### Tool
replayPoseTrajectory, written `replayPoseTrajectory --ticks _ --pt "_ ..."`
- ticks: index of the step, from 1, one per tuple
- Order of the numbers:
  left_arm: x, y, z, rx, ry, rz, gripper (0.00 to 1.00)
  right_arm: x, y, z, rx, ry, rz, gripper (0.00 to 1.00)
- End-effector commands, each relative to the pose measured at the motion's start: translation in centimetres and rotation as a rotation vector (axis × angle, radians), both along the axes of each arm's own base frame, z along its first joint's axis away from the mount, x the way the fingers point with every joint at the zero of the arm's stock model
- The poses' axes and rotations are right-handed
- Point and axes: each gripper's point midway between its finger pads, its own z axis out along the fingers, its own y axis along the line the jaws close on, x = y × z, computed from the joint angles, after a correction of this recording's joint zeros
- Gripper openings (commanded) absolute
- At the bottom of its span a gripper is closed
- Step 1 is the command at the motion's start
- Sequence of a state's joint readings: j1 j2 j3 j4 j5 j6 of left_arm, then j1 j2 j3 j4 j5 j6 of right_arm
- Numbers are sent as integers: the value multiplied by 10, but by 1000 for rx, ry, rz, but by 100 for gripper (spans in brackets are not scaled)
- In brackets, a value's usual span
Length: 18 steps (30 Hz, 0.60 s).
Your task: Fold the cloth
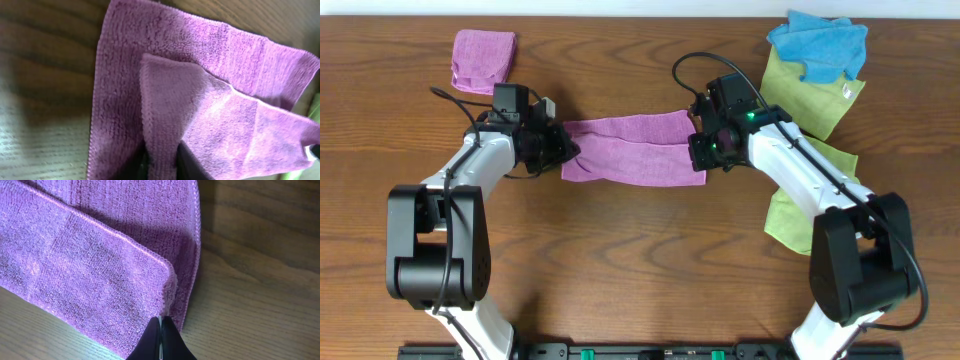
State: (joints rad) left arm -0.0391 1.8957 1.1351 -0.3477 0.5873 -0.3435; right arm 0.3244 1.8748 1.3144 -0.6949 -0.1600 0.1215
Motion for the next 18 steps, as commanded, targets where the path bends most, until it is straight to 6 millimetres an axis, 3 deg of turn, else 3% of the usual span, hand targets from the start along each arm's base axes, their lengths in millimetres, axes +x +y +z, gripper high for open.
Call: replayPoseTrajectory --ticks 1,6,9,14,18 --pt "-5 1 -1 -15 28 2 5 6 -4 6 -7 -19 6 1" --pt "-21 0 -2 -15 91 -7 6 3 -9 20 -24 -38 3 1" --pt "-27 -1 10 -14 77 -41 6 0 -13 35 -34 -58 -2 1" --pt "-43 8 33 44 78 -37 6 -19 -17 47 -44 -24 4 1" --pt "-62 14 38 79 137 -29 8 -35 -15 47 -56 24 24 1"
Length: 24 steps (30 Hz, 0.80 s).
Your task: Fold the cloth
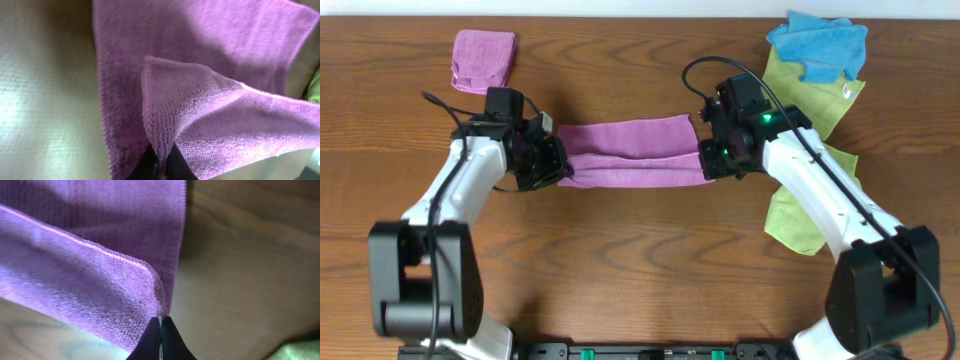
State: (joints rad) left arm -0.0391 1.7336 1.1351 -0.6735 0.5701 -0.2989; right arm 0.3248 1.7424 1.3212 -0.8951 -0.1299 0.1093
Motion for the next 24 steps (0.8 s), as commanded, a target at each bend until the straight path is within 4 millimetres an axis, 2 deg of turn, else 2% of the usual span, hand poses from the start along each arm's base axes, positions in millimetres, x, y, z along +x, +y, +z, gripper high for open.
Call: replayPoseTrajectory --ticks 1,2,5,6,7,8,9,11,14,17,21,22,24 --pt "-9 9 2 49 21 -1 14 -5 4 9 -11 -4 29 1" --pt "-14 10 0 52 43 -3 20 -11 6 8 -14 16 47 1" --pt "-30 14 -4 84 102 -21 28 -28 14 5 -23 66 93 1" --pt "-36 15 -6 97 122 -33 37 -35 17 4 -32 80 121 2" --pt "-40 16 -6 104 133 -48 49 -39 19 4 -37 86 144 15" --pt "-42 16 -6 105 134 -63 53 -40 21 4 -39 89 152 39" --pt "-43 16 -6 106 137 -69 55 -41 23 4 -39 89 157 50" --pt "-44 16 -6 107 140 -73 57 -41 25 4 -38 86 161 51" --pt "-42 21 -8 141 131 -71 58 -41 25 4 -37 85 161 68" --pt "-28 24 -9 158 73 -64 57 -37 27 5 -30 66 161 70" --pt "1 23 -5 163 -53 -54 56 -29 35 8 2 28 172 72" --pt "9 25 -3 174 -88 -49 49 -25 38 9 8 11 177 69" --pt "19 27 -4 190 -125 -42 30 -19 41 10 18 -17 179 51"
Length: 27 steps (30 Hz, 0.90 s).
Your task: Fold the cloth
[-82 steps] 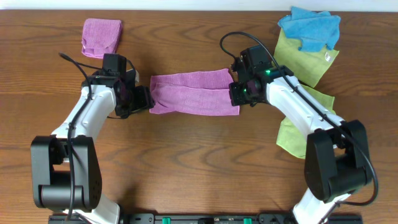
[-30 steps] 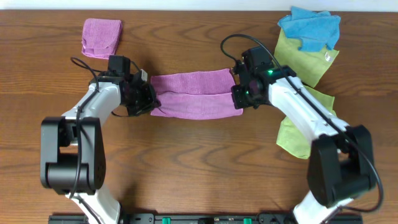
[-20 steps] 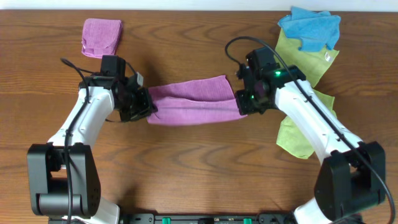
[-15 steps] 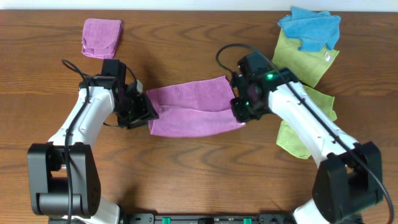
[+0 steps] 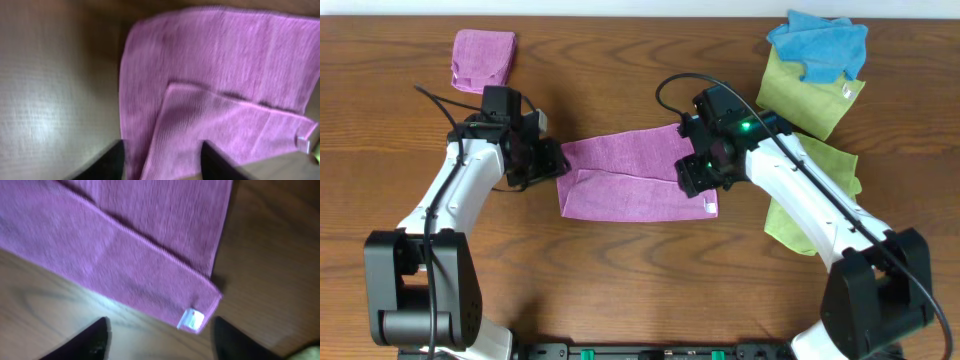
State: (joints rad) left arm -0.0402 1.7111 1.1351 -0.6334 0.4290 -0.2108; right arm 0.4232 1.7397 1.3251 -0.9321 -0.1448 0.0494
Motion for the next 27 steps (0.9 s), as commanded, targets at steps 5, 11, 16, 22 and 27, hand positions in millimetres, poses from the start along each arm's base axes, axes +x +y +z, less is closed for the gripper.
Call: replayPoseTrajectory --ticks 5,11,16,22,27 --pt "15 2 -11 14 -34 -4 6 16 15 14 59 -86 21 1" --pt "25 -6 -22 -16 -50 -18 5 30 28 22 117 -143 33 1" --pt "30 -13 -38 -17 -44 -34 6 32 49 19 179 -157 93 1" --pt "36 -13 -44 -3 -60 -32 5 30 81 -1 262 -117 174 1" --pt "39 -3 -47 52 -67 -15 6 29 100 -20 291 -100 210 2"
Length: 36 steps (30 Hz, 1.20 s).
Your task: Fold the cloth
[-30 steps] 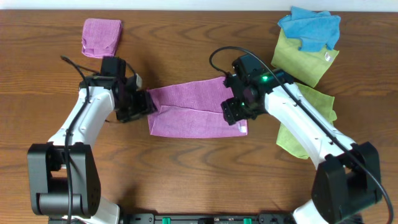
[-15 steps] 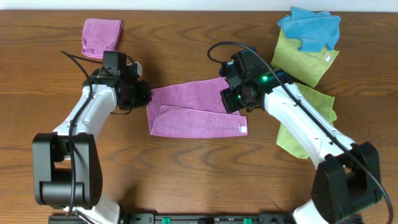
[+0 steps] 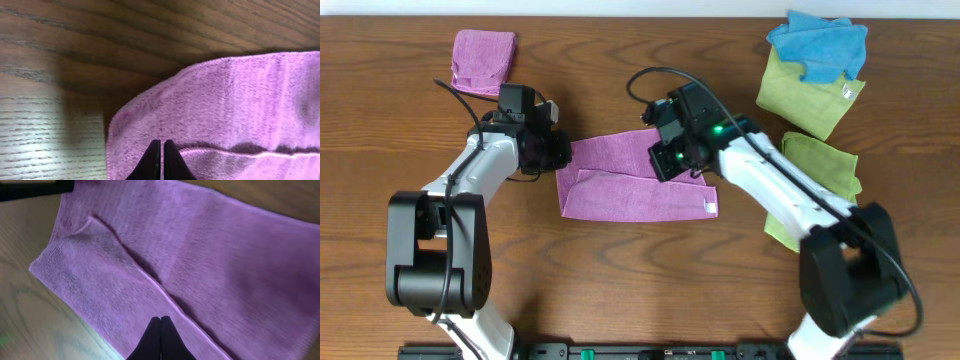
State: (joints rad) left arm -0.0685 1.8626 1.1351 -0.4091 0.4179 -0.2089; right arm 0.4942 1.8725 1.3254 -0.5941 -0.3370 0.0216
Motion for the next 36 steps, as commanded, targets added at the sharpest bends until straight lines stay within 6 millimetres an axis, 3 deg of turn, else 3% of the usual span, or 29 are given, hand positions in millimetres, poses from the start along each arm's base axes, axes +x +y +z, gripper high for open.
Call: replayPoseTrajectory --ticks 1,13,19,29,36 --pt "1 9 -8 51 6 15 6 -4 18 -3 39 6 59 2" --pt "3 9 -17 57 11 14 6 -11 13 -27 -18 61 56 2" --pt "7 8 -24 51 9 12 5 -8 6 -42 -72 65 38 2" --pt "12 8 -38 52 7 12 5 2 -5 -48 -141 20 5 1" --pt "15 8 -37 50 -5 12 6 8 -8 -64 -171 17 -11 2"
